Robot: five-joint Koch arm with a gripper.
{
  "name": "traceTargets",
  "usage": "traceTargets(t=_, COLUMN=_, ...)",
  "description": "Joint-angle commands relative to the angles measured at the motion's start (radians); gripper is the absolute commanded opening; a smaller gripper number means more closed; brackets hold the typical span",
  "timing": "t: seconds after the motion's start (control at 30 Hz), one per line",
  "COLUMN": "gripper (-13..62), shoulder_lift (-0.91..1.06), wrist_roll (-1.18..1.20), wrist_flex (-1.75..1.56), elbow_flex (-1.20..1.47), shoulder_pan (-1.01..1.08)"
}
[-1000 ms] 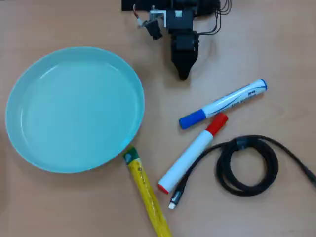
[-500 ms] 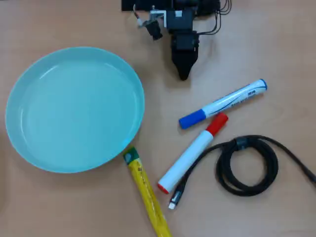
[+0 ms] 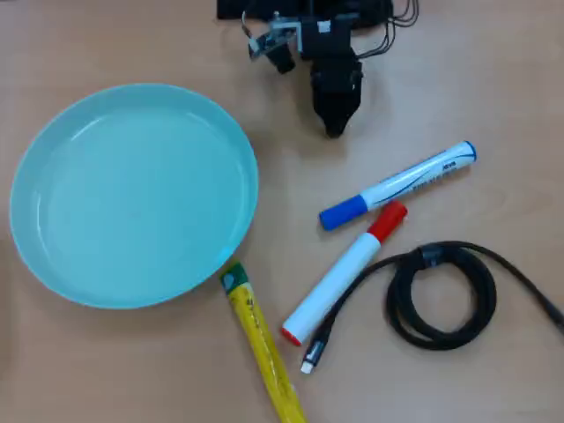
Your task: Pick up the blue pen, then put it in the green bowl
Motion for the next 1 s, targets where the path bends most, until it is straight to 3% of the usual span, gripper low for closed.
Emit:
traceTargets(t=0.0, gripper=-7.7, shoulder_lift=0.092, wrist_roll=0.011, wrist_flex=0.244, elbow_flex=-0.06, shoulder_pan=-0.014)
traceTargets(t=0.43, gripper=-7.6, shoulder_lift=0.089, wrist_roll=0.268, wrist_flex=0.724, elbow_flex=-0.601, shoulder_pan=-0.301)
traceTargets(t=0.57, gripper=-4.5, shoulder_lift=0.08, wrist_roll=0.281, wrist_flex=0.899, elbow_flex=-0.815, shoulder_pan=-0.376)
traceTargets(t=0.87, gripper=1.5, shoulder_lift=-0.201, wrist_roll=0.27, wrist_flex=1.284, elbow_flex=-1.295, shoulder_pan=-0.485)
traceTargets(t=0.97, gripper=6.9, shoulder_lift=-0.267, wrist_roll=0.218, wrist_flex=1.345, elbow_flex=-1.388, shoulder_pan=-0.491)
